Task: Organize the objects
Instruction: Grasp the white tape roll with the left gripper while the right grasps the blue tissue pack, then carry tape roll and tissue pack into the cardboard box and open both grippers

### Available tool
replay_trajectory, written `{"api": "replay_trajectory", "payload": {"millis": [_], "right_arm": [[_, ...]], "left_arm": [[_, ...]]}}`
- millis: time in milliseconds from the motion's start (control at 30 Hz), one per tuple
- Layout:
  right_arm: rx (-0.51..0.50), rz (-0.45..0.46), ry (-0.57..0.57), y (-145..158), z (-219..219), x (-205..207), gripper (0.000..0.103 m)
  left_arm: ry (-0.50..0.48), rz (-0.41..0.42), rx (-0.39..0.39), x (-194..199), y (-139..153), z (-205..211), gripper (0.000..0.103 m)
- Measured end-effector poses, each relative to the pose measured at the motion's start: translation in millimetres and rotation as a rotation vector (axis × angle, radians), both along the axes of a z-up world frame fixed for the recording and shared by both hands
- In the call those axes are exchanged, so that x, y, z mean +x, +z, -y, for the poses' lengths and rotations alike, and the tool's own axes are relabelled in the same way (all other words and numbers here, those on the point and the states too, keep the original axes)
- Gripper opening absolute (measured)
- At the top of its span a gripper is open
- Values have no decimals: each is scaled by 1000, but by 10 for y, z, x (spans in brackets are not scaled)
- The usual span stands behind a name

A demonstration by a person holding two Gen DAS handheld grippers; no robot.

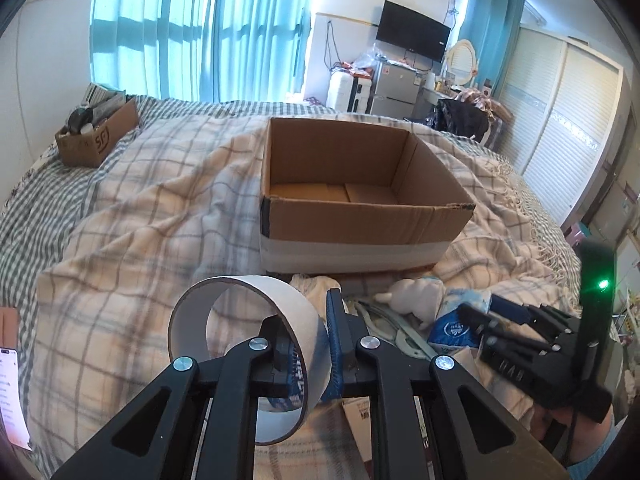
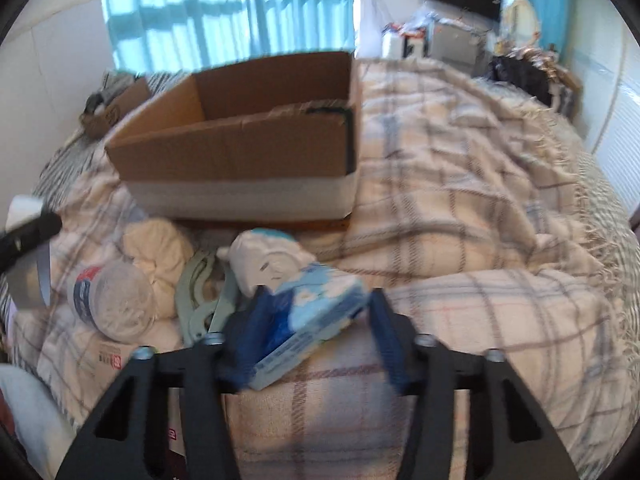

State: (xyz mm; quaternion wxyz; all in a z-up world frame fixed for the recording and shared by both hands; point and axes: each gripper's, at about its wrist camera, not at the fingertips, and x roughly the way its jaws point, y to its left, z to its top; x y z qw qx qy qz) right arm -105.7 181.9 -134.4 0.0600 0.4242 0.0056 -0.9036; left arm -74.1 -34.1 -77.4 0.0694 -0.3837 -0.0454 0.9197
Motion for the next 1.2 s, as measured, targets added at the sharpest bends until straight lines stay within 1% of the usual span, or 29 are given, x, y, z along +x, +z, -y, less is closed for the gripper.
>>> {"api": "replay_trajectory", "payload": {"millis": [33, 67, 267, 367, 433, 533, 633, 800, 900, 967, 1067, 1200], "right_arm": [[-7, -20, -5, 38, -15, 38, 35], [-9, -38, -4, 86, -22, 59, 31], [13, -128, -18, 328, 33, 210, 22], [14, -173, -14, 522, 35, 261, 21], [8, -203, -12, 656, 31, 288, 21], [2, -237, -2, 838, 29, 301, 21], [7, -266, 15, 1002, 48, 268, 21], [30, -316, 55, 1288, 125, 70, 21], [26, -340, 76, 1449, 177, -141, 21], [28, -357, 86, 1540, 230, -326, 21], [22, -365, 96, 1585, 261, -573, 21], [18, -358, 92, 1550, 283, -895, 21]], "left_arm": [[1, -2, 2, 26, 5, 3, 13], [-2, -4, 7, 52, 11, 5, 13], [-6, -7, 23, 172, 46, 22, 13], [-20, -21, 20, 210, 130, 19, 13], [-33, -27, 35, 205, 191, 19, 13], [-60, -27, 53, 127, 275, -1, 13], [-85, -44, 53, 6, 397, -42, 13], [-104, -64, 55, -280, 570, -47, 13], [-118, -74, 61, -537, 660, -71, 13], [-131, -75, 52, -680, 682, -103, 13], [-149, -74, 28, -921, 672, -152, 13], [-161, -54, 43, -1221, 603, -180, 13]]}}
